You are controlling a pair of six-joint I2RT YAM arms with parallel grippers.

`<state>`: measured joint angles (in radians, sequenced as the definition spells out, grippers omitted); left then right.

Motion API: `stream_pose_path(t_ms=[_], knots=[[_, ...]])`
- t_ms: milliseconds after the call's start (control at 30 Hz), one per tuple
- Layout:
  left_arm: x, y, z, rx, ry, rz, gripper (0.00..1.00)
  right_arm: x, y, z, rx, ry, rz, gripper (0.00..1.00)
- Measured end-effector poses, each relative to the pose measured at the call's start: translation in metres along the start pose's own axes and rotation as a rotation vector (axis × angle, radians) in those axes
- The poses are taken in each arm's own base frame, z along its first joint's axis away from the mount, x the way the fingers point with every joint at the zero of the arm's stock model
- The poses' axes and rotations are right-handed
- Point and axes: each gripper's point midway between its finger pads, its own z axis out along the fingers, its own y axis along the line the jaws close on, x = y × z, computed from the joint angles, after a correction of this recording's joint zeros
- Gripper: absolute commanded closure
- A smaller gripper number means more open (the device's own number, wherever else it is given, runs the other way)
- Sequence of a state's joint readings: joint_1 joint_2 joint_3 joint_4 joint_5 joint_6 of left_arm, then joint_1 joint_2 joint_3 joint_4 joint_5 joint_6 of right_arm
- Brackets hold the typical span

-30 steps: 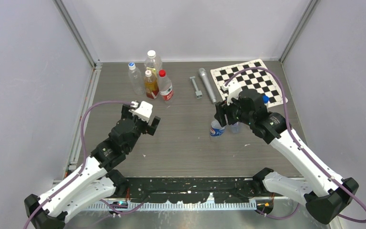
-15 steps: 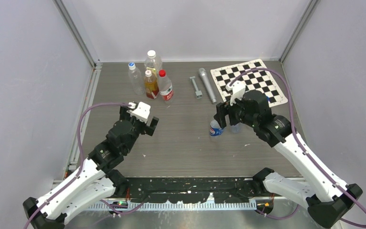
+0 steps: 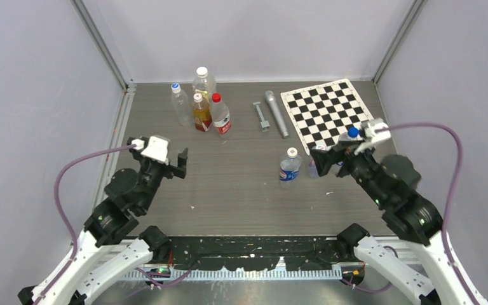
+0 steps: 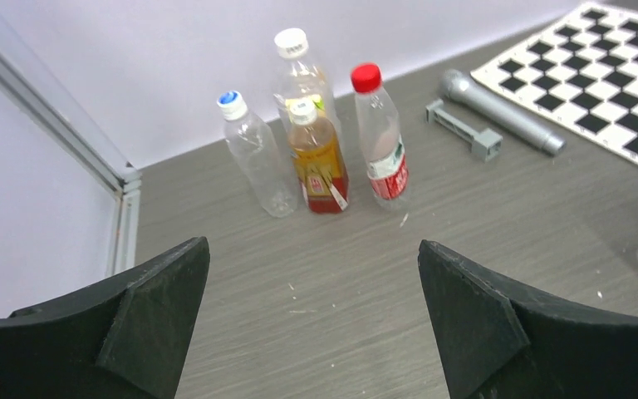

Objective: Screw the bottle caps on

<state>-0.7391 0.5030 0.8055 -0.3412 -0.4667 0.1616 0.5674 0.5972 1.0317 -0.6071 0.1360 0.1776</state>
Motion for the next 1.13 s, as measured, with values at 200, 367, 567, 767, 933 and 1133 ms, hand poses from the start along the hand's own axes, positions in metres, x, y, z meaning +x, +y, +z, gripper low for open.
stream_pose_path(t_ms=[200,367,567,767,933,1133], knots=[[-0.016,0.022,-0.023,-0.05,-0.045,-0.035,0.0,-0.007,-0.003,-0.046,-0.038,-0.166,0.075,0.0],[-0.008,0.029,-0.036,-0.072,-0.03,-0.074,0.0,0.004,-0.004,-0.058,-0.055,-0.188,0.119,0.0],[0.004,0.033,-0.055,-0.082,-0.073,-0.205,0.0,0.015,-0.007,-0.072,-0.063,-0.218,0.156,0.0],[0.016,0.032,-0.067,-0.078,-0.076,-0.335,0.0,0.014,-0.011,-0.083,-0.059,-0.249,0.171,0.0],[0.02,0.034,-0.078,-0.075,-0.089,-0.407,0.0,0.021,-0.013,-0.084,-0.049,-0.229,0.169,0.0],[0.025,0.033,-0.084,-0.066,-0.118,-0.468,0.0,0.022,-0.016,-0.091,-0.044,-0.248,0.177,0.0]])
